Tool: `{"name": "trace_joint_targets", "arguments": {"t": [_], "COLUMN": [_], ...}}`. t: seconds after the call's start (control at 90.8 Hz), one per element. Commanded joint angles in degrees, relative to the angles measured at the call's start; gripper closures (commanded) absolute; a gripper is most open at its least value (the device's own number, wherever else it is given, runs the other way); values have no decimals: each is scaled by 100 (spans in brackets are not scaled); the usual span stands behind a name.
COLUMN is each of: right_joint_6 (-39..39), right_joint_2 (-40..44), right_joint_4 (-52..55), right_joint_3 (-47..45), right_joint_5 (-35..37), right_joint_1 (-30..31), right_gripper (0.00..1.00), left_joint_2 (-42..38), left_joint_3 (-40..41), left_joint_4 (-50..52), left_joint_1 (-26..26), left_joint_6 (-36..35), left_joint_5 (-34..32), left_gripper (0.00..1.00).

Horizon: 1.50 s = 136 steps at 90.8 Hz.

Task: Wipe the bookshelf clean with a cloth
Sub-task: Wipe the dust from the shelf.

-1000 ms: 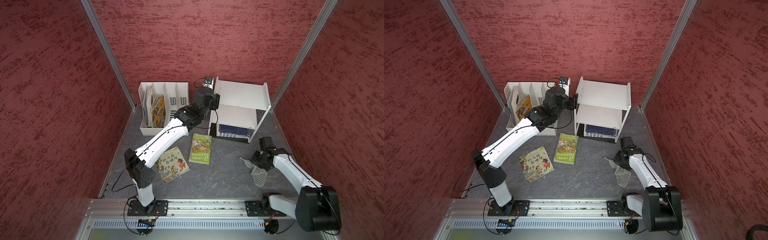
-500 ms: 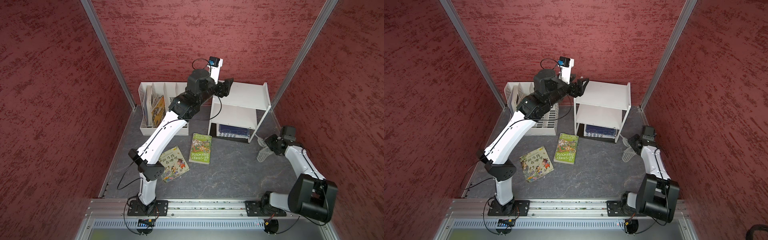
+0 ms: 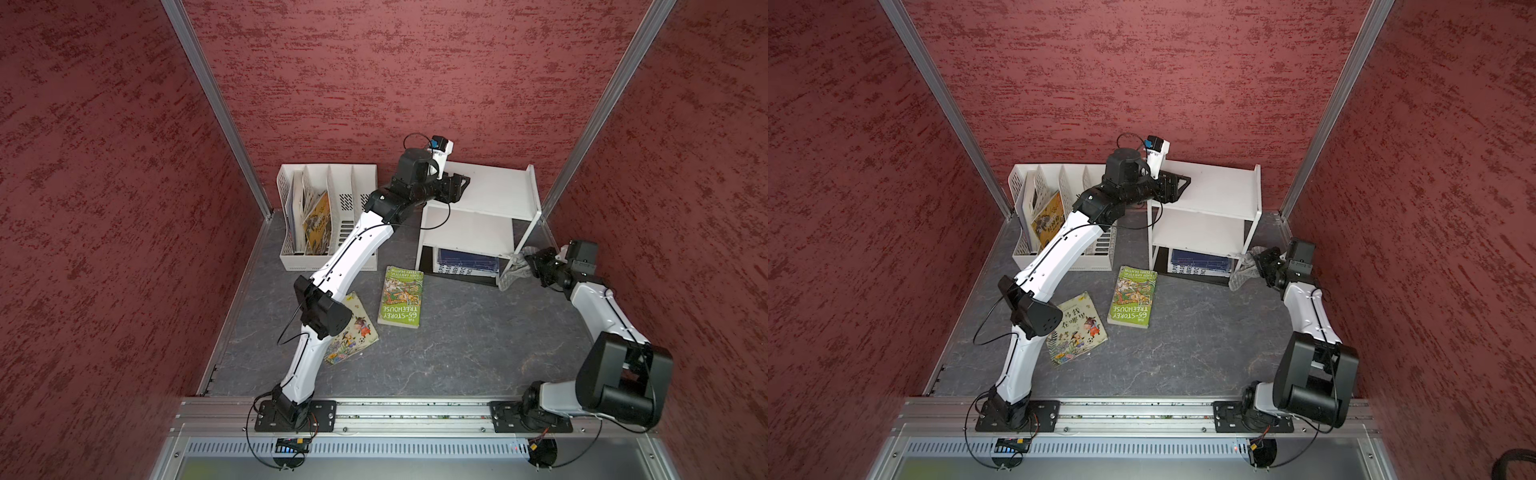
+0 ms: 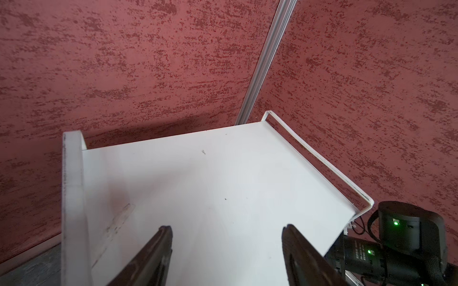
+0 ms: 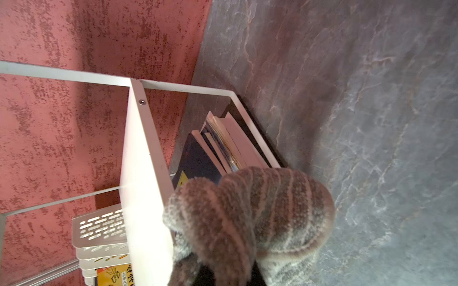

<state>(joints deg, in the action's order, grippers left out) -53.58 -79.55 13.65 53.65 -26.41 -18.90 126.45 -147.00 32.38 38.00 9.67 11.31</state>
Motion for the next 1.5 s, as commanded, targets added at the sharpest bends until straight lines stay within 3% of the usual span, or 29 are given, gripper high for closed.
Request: {"name": "trace_joint_targets", "arguments": {"t": [0.0,0.364,0.496,0.716,0.937,1.344,1.488], "right_joint_6": [-451,-745,-579,-347,-944,-762,-311], "right_joint_2": [-50,-740,-1083,-230,199,-611,-803], "right_joint_4": [-272,-1030,-1110,-381,-487,-1029,-769], "right_joint_3": [40,-1000,-953,-295,-15,-1031,-848], "right_joint_5": [-355,230,150,227,-206,-7,201], "right_joint_1": [51,686,723,724,736,808,739], "right_gripper": [100,100,100,100,100,100,100], "left_joint_2": [95,187,165,143,132,100,-101], "left_joint_3": [-48,-31,-27,-22,-4,33,22], "left_joint_4": [181,305,319,344,348,308,279], "left_joint_1": [49,129,129,129,138,188,145], "left_joint_6": [-14,-140,-181,-207,-218,-181,-33], "left_joint_5": [123,31,-17,-49,-79,-53,64], "left_gripper": [28,28,28,28,27,27,25]}}
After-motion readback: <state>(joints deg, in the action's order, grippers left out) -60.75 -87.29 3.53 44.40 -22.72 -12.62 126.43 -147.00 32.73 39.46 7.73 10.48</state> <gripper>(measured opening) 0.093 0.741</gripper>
